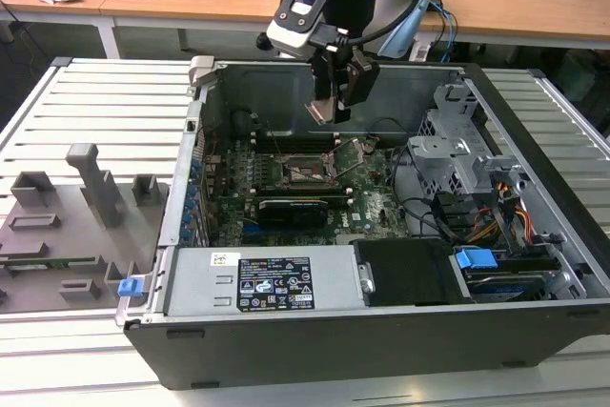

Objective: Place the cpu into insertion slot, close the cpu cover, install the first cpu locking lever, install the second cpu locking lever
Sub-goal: 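Place the cpu into insertion slot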

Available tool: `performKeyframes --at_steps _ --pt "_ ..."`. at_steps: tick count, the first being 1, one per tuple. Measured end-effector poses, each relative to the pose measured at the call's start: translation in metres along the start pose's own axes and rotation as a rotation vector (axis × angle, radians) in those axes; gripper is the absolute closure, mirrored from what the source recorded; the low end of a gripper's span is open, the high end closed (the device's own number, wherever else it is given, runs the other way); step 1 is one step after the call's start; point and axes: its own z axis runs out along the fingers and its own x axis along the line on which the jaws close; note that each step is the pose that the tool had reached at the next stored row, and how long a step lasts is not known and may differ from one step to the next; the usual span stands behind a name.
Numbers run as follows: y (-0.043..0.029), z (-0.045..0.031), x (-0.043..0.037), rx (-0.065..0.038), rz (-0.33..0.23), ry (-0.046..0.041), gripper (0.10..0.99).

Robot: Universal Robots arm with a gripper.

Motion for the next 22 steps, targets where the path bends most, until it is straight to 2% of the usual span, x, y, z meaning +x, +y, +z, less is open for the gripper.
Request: performKeyframes --at_steps 22 --pt "-0.0001 0.0009 0.0 -0.001 0.091 -0.0074 0.561"
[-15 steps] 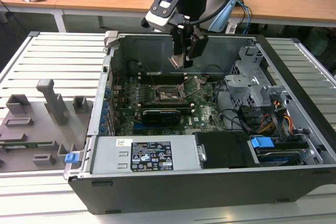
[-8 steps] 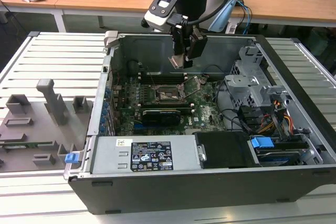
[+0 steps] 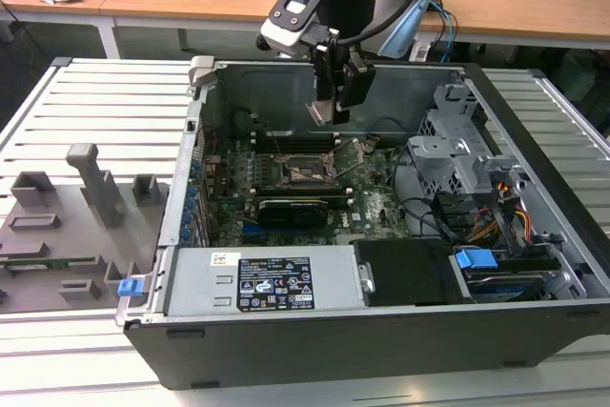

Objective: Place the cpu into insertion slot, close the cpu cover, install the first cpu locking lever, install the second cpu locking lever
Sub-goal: 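Place the cpu into insertion slot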

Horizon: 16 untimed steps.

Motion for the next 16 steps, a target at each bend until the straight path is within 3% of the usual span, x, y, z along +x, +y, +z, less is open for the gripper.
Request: performKeyframes --at_steps 8,16 --pt "-0.0012 0.0073 0.0003 0.001 0.039 -0.0068 0.561" --pt "-0.0017 0.0118 0.0003 0.0 0.056 -0.0082 0.561"
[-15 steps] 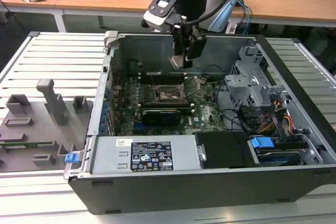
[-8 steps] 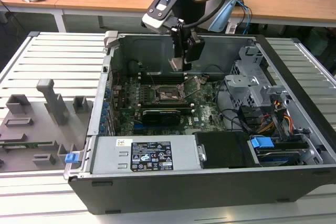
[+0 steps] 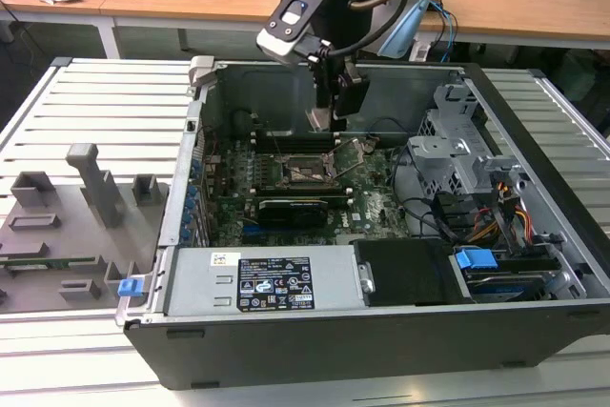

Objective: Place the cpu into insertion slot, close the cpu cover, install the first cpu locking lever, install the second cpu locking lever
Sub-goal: 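Place the cpu into insertion slot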

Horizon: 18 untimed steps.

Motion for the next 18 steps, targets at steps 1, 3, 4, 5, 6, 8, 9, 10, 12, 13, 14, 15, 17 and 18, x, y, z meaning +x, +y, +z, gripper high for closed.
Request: performKeyframes --at_steps 1,3,4,5,6,8,9,10,12,13,14,15,17,18 --pt "-0.0001 0.0006 0.0 0.0 0.001 -0.0001 0.561" --pt "-0.0001 0.0014 0.0 0.0 0.003 -0.0002 0.561" --pt "-0.0002 0.0022 0.0 0.0 0.004 -0.0003 0.561" --pt "-0.0002 0.0025 0.0 0.0 0.005 -0.0004 0.561" --pt "-0.0002 0.0029 0.0 0.0 0.006 -0.0005 0.561" --pt "-0.0003 0.0038 0.0 0.0 0.008 -0.0006 0.561" --pt "-0.0003 0.0042 0.0 0.0 0.009 -0.0007 0.561" --pt "-0.0004 0.0046 0.0 0.0 0.01 -0.0007 0.561" --pt "-0.0005 0.0061 -0.0001 0.0 0.013 -0.001 0.561" --pt "-0.0006 0.0067 -0.0001 0.0 0.014 -0.001 0.561" --pt "-0.0006 0.007 -0.0001 0.0 0.015 -0.0013 0.561" --pt "-0.0006 0.0073 -0.0001 0.0 0.016 -0.0012 0.561" --pt "-0.0007 0.008 -0.0001 0.0 0.018 -0.0013 0.561" --pt "-0.0007 0.0084 -0.0001 0.0 0.019 -0.0014 0.561"
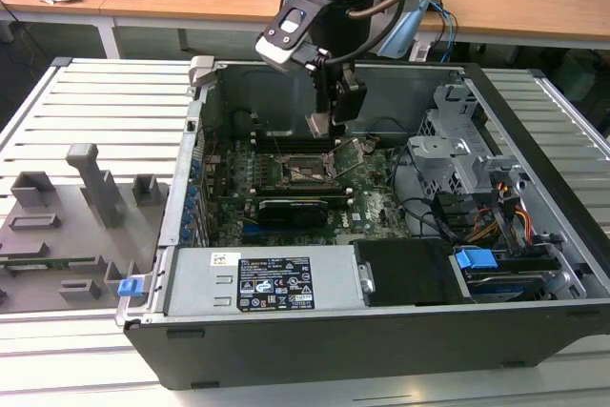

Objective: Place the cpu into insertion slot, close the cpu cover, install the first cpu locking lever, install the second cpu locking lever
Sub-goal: 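Place the cpu into insertion slot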

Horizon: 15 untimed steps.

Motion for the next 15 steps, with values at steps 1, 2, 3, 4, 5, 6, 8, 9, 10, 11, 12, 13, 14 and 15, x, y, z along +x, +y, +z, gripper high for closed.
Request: performKeyframes --at_steps 1,2,3,4,5,6,8,9,10,11,12,13,14,15 --pt "-0.0001 0.0008 0.0 0.0 0.001 0.0 0.561" --pt "-0.0001 0.0016 0.0 0.0 0.002 -0.0001 0.561" --pt "-0.0002 0.0026 0.0 0.001 0.004 -0.0002 0.561" --pt "-0.0002 0.0033 0.0 0.001 0.005 -0.0002 0.561" --pt "-0.0003 0.004 0.0 0.001 0.006 -0.0002 0.561" --pt "-0.0004 0.0045 -0.0001 0.001 0.007 -0.0002 0.561" --pt "-0.0005 0.006 -0.0001 0.001 0.007 -0.0003 0.561" --pt "-0.0005 0.0065 -0.0001 0.001 0.008 -0.0004 0.561" --pt "-0.0005 0.0069 -0.0001 0.001 0.008 -0.0004 0.561" --pt "-0.0006 0.0074 -0.0001 0.001 0.008 -0.0005 0.561" --pt "-0.0006 0.0077 -0.0001 0.001 0.009 -0.0004 0.561" --pt "-0.0006 0.0081 -0.0001 0.002 0.009 -0.0005 0.561" --pt "-0.0007 0.0082 -0.0001 0.002 0.009 -0.0006 0.561" --pt "-0.0007 0.0085 -0.0001 0.002 0.01 -0.0004 0.561"
